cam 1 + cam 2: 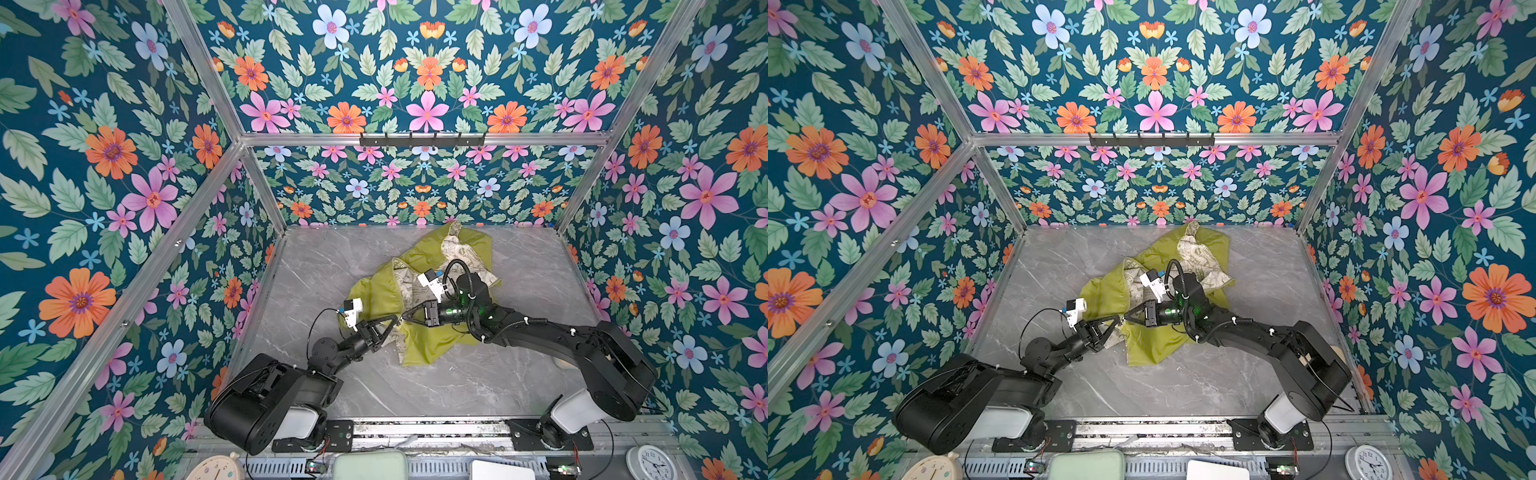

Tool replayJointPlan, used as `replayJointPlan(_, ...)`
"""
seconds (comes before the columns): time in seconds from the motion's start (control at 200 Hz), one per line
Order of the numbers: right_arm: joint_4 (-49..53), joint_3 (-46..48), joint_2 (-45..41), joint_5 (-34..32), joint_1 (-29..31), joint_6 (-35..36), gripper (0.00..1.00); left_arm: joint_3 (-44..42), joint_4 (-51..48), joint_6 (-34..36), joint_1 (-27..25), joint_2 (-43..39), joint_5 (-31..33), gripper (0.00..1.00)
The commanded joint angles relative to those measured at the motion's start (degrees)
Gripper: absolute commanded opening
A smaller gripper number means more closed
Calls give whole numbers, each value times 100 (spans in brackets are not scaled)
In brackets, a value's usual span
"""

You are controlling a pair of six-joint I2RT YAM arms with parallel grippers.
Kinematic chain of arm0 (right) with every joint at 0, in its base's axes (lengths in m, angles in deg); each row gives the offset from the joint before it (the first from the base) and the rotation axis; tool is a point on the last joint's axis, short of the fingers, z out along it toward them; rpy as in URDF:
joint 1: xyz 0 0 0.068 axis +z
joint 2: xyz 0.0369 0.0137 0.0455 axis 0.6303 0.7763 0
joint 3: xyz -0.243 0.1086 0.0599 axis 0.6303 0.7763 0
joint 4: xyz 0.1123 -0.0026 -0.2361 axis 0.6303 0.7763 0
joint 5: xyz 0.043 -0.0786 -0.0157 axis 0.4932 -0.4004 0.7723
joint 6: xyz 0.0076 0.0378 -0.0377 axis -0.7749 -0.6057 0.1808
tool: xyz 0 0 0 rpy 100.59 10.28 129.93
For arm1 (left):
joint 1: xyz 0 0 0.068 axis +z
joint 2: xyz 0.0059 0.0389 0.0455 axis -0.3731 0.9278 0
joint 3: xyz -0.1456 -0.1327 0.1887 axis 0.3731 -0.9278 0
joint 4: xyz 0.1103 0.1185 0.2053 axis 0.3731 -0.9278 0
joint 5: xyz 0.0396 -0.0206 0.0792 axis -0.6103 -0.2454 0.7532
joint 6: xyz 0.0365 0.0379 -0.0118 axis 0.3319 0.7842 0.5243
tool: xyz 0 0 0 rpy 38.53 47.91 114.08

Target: Zip up the jacket

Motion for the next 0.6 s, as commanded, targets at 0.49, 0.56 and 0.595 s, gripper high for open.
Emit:
replayJointPlan(0.49, 1752, -604, 401, -1527, 76, 691, 0, -412, -2875, 708, 3, -1462, 328, 0)
replayJointPlan(0.56, 1824, -644, 450, -1636, 85, 673, 0, -303, -3974, 961, -3, -2046, 480, 0)
replayJointPlan(0.595, 1880, -646, 455, -1747, 85, 675, 0, -236, -4496, 1087, -4, -2326, 540, 0)
